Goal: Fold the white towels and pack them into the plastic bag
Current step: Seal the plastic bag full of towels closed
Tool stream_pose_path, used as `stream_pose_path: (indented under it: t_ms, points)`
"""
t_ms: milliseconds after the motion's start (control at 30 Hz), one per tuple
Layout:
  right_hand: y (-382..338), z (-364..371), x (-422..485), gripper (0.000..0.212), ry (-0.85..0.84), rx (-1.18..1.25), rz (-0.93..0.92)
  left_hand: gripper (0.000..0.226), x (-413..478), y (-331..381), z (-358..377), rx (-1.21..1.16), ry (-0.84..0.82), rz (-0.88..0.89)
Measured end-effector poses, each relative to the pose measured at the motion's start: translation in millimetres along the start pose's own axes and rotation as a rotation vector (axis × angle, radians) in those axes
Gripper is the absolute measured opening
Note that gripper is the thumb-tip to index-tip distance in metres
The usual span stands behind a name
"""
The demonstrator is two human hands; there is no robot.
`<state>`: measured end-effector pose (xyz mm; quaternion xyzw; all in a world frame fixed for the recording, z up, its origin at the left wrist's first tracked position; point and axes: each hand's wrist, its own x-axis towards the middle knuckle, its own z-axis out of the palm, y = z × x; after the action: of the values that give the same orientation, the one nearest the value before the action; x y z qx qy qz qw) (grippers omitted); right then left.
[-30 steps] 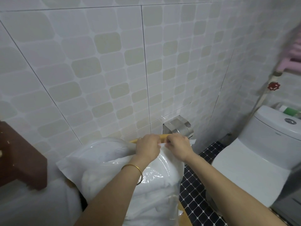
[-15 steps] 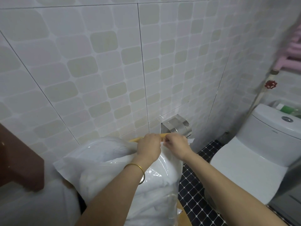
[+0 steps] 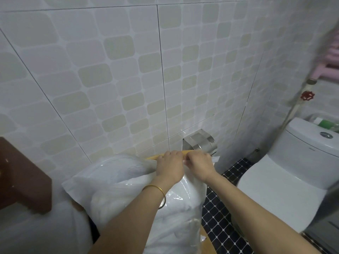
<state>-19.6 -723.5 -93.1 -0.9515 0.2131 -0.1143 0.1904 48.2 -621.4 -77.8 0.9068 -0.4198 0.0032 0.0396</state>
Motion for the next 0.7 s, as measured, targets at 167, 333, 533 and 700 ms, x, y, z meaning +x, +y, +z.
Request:
stream_pose_path:
  t_ms: [167,333,533,700]
  points:
    - [6,3,0,0.016,0.031,-0.054,-0.015,0.027,4,-6,-14,-0.016,-0.092,0.008]
    - [8,-3,4,0.009,0.013,-0.033,-0.01,0.036,2,-38,-31,0.034,-0.241,-0.017]
    - [-15,6,10,0.015,-0.052,-0.086,-0.119,0.017,-9,-41,-25,-0.133,-0.137,-0.051]
    - [-12,9,10,0.012,-0.089,-0.011,-0.102,0.018,-9,-40,-23,-0.209,-0.146,-0.072]
